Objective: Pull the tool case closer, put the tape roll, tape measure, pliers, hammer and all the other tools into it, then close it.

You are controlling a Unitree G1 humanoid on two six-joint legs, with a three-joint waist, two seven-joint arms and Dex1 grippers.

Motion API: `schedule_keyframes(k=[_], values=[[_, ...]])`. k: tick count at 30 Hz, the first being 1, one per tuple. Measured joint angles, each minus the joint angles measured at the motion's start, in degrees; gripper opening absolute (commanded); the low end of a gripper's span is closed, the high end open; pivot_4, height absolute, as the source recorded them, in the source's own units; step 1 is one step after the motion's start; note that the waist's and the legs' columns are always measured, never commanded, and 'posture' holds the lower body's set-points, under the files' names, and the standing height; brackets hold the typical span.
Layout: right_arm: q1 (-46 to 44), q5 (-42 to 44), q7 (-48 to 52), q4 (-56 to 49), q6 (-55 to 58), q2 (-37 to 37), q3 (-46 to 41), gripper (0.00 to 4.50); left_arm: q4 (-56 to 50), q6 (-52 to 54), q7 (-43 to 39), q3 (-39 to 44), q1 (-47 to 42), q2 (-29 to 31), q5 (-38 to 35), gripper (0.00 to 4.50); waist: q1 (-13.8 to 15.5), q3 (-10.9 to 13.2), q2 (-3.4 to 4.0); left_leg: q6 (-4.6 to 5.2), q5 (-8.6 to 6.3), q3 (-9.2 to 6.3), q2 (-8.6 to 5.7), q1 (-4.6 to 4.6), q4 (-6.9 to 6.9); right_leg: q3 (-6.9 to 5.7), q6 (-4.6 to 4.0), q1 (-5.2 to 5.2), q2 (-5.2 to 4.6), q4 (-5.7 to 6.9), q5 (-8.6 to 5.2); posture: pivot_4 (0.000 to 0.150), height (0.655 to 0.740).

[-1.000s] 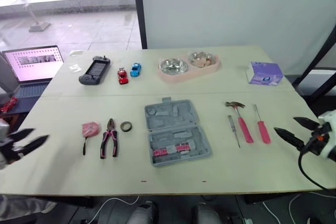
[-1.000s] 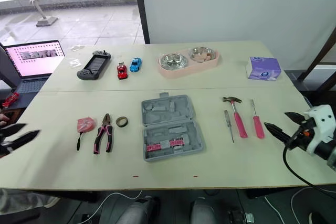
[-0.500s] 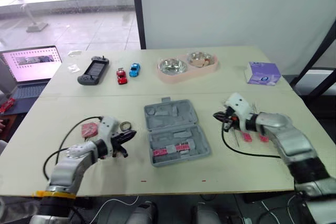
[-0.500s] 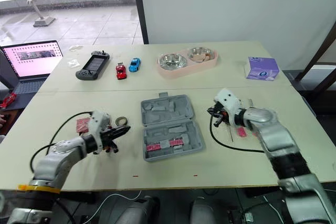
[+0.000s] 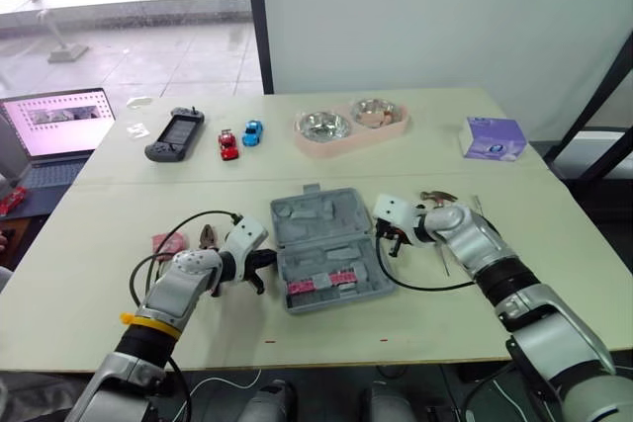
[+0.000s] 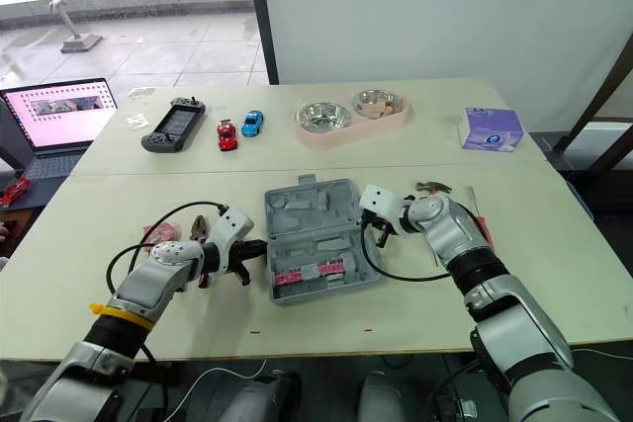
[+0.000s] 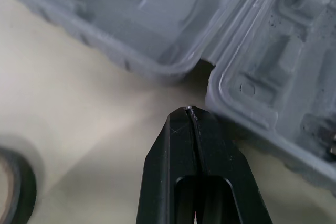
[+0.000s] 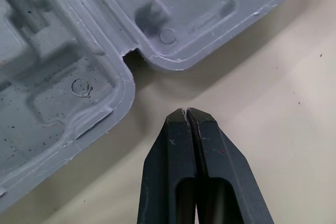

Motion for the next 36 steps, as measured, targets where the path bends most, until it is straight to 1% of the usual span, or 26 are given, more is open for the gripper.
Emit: schedule_keyframes(k=[2,7,14,19,28,31,36], values=[[-0.01,-0.97,0.99,-1.03,0.31,0.80,0.41,0.06,1.55,-0.84,-0.34,-0.32,-1.06,-1.20,0.75,0.00,0.07,-0.02,0.00,0.00,0.00,0.00,-0.01,0.00,0.02,0.00,0.00,0.01,-0.01,0.00,0.00,0.150,0.7233],[0.85,-3.44,3.74,-5.30,2.95,0.47,1.03,0.06,3.43,-3.09,-2.32,-0.61,-1.75,-1.62,2.56,0.00,0.12,-0.03,0.00,0.00,0.00,0.00,-0.02,0.00,0.02,0.01,0.00,0.00,-0.01,0.00,0.00,0.150,0.7233],[5.89,-4.78,7.57,-16.93,9.55,-1.50,1.23,0.06,2.98,-4.21,-3.45,-0.32,-0.98,-1.20,4.03,0.00,-0.09,-0.12,0.01,0.01,-0.01,0.01,0.00,0.00,-0.01,0.03,0.01,-0.03,-0.01,0.02,0.00,0.150,0.7233],[10.72,-4.88,8.37,-26.49,15.92,-2.38,0.73,0.06,-2.59,-2.96,-3.78,0.08,3.13,0.98,3.81,0.00,-0.21,-0.13,0.01,0.04,-0.04,0.07,0.02,0.00,-0.06,0.11,0.02,-0.09,0.00,0.00,-0.01,0.150,0.7233],[20.11,-3.70,8.42,-42.84,27.81,-3.37,0.07,0.06,-20.58,4.64,-4.76,2.19,17.40,5.55,0.55,0.00,0.33,-0.21,0.02,0.08,-0.08,0.09,0.05,-0.01,-0.10,0.16,0.01,-0.14,-0.01,-0.05,-0.02,0.150,0.7233],[22.71,-2.75,8.61,-47.80,31.88,-4.57,0.23,0.06,-23.35,6.19,-4.61,2.47,19.73,6.05,-0.08,0.00,0.42,-0.22,0.02,0.09,-0.10,0.10,0.05,0.00,-0.10,0.15,0.01,-0.15,-0.03,-0.08,-0.03,0.150,0.7233],[24.92,-1.17,7.95,-52.14,36.61,-5.66,0.17,0.06,-25.36,7.38,-4.54,2.65,21.58,6.34,-1.11,0.00,0.48,-0.22,0.02,0.11,-0.11,0.12,0.05,-0.01,-0.12,0.15,0.02,-0.16,-0.05,-0.13,-0.04,0.150,0.7233]])
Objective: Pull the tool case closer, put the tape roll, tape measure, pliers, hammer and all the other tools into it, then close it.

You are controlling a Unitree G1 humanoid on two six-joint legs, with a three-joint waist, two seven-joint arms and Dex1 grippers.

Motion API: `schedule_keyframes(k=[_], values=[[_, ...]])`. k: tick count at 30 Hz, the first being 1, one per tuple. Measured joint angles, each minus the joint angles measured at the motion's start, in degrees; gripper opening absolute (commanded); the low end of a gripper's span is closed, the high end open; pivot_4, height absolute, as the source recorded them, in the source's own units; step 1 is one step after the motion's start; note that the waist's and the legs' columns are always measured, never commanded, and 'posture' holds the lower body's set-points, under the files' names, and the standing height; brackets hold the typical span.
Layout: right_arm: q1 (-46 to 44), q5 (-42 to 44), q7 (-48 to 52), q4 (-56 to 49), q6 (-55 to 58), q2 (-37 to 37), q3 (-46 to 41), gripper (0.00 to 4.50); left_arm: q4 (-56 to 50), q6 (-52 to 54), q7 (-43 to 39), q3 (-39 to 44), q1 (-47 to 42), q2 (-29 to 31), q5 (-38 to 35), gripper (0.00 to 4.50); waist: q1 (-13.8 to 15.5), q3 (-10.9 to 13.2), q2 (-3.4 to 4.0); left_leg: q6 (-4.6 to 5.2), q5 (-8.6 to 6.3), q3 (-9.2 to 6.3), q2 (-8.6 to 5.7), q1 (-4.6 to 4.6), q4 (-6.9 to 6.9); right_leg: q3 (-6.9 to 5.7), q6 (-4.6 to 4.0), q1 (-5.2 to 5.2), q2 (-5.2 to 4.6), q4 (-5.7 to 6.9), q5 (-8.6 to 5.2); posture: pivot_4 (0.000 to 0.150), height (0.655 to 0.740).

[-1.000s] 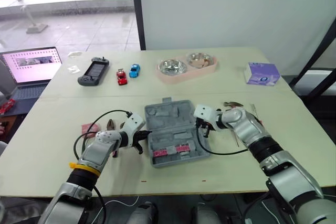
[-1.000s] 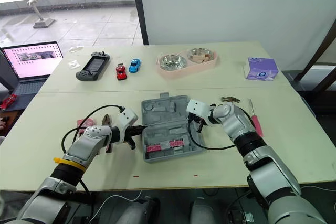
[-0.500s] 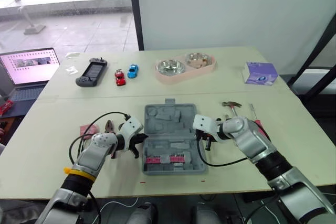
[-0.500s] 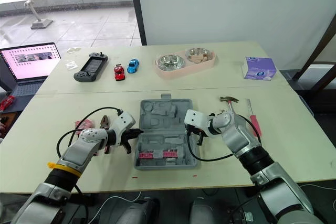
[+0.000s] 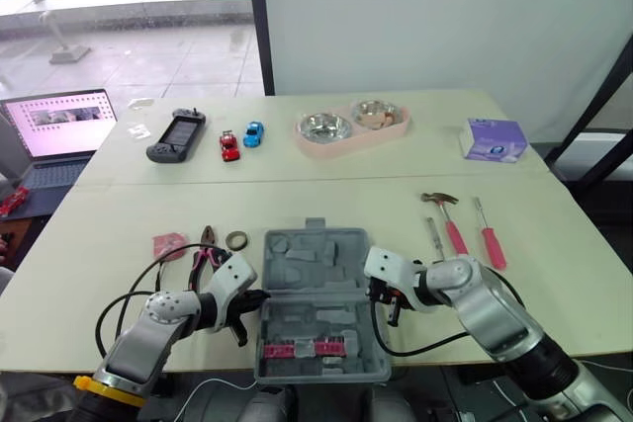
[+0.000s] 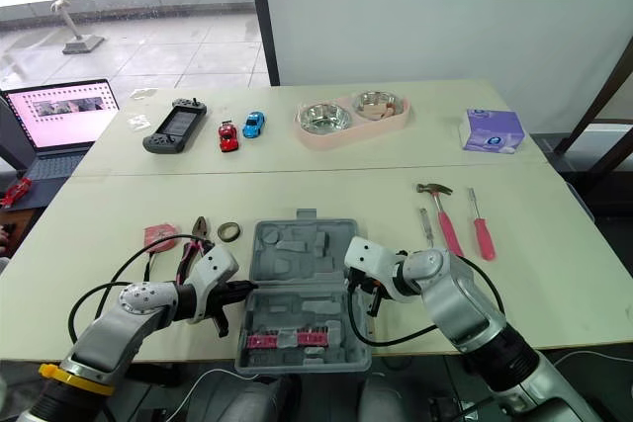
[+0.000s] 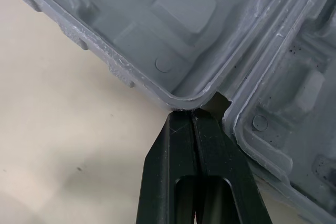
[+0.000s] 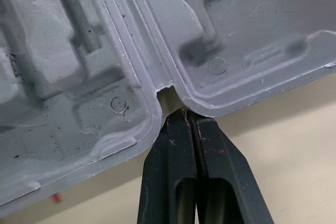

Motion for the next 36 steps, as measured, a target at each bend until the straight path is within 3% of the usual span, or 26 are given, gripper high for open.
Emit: schedule_keyframes(k=[36], values=[[0.89,8.36,-5.26,-3.56,3.75,-5.14,1.53,0.06,-2.86,2.40,-0.95,-1.34,1.46,2.48,-2.69,0.00,0.14,0.01,-0.01,0.03,-0.03,0.02,0.00,-0.02,-0.01,-0.01,0.04,-0.01,-0.03,-0.11,-0.04,0.150,0.7233]])
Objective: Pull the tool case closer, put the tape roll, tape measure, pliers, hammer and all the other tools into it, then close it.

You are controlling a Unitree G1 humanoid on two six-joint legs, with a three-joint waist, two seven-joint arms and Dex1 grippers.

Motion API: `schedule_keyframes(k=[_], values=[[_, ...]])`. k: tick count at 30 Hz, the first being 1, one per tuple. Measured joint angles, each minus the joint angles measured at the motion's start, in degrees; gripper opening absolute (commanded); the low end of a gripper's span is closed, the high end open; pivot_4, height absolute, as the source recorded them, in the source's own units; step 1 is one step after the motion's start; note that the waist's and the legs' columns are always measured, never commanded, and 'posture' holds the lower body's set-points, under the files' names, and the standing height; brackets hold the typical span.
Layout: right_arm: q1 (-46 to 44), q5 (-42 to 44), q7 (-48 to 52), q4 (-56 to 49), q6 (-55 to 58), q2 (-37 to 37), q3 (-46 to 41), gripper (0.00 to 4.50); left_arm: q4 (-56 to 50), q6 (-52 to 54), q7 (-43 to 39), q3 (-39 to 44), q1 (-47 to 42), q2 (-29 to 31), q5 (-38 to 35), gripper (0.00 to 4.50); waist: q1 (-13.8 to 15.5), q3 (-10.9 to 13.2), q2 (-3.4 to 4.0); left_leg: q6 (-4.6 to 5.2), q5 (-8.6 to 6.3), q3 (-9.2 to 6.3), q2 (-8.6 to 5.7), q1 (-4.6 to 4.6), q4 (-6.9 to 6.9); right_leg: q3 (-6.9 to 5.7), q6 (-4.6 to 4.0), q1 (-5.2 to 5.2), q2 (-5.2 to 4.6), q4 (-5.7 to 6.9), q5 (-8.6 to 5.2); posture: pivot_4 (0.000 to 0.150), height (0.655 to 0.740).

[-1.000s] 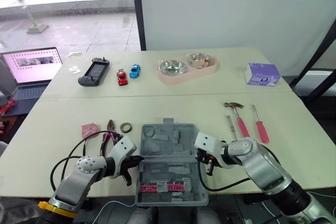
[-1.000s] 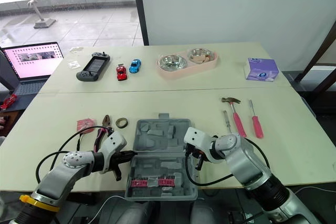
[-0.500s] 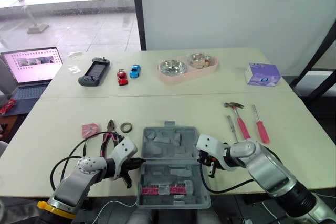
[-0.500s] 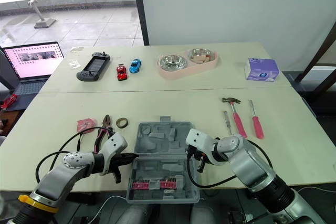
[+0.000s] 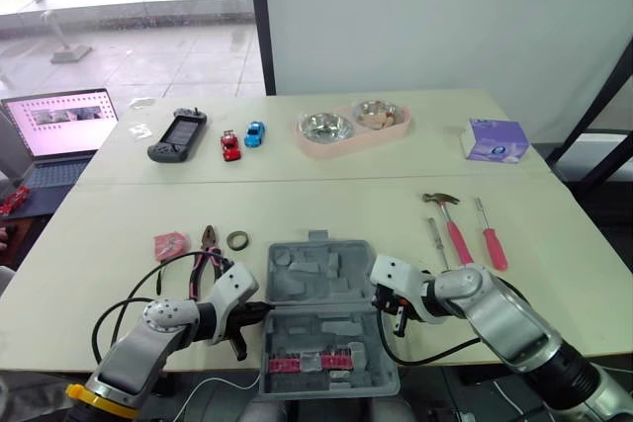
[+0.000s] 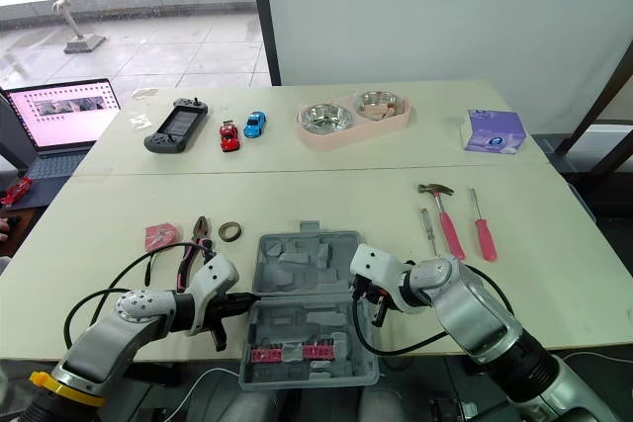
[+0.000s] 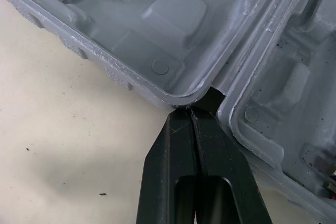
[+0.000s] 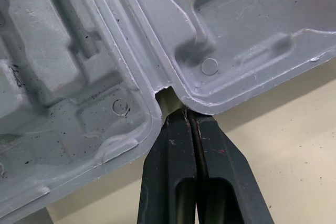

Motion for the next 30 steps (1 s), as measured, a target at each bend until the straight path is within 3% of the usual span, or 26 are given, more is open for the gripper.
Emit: schedule_keyframes(k=[17,20,23,30], values=[[0.63,1.76,-1.58,0.49,-2.12,-2.53,-1.02,0.06,1.64,-1.25,-0.94,0.64,-0.23,1.53,-1.11,0.00,-0.04,0.02,-0.03,-0.01,0.00,0.02,0.02,-0.03,0.00,0.00,0.00,-0.04,0.00,-0.02,-0.01,0.150,0.7233],[2.32,2.73,-1.43,3.29,-7.14,-5.58,-6.29,0.06,2.23,-2.04,-2.49,2.43,0.43,4.58,-2.24,0.00,-0.19,0.04,-0.06,-0.01,0.00,0.08,0.07,-0.04,-0.04,0.01,-0.01,-0.01,0.00,-0.03,-0.01,0.150,0.7233],[5.22,7.14,0.69,6.00,-16.30,-7.51,-17.16,0.06,3.74,-2.71,-5.08,6.89,2.25,9.73,-3.82,0.00,-0.27,0.11,-0.09,-0.02,0.00,0.17,0.26,-0.08,-0.20,0.03,-0.03,-0.09,0.04,-0.04,-0.01,0.150,0.7233],[11.99,18.33,9.15,12.95,-28.58,-9.92,-37.21,0.06,5.91,-3.41,-11.38,25.11,7.85,15.53,-12.24,0.00,0.39,0.28,-0.19,0.00,-0.01,0.21,0.23,-0.14,-0.28,0.02,-0.06,-0.11,0.02,-0.25,-0.01,0.150,0.7233]])
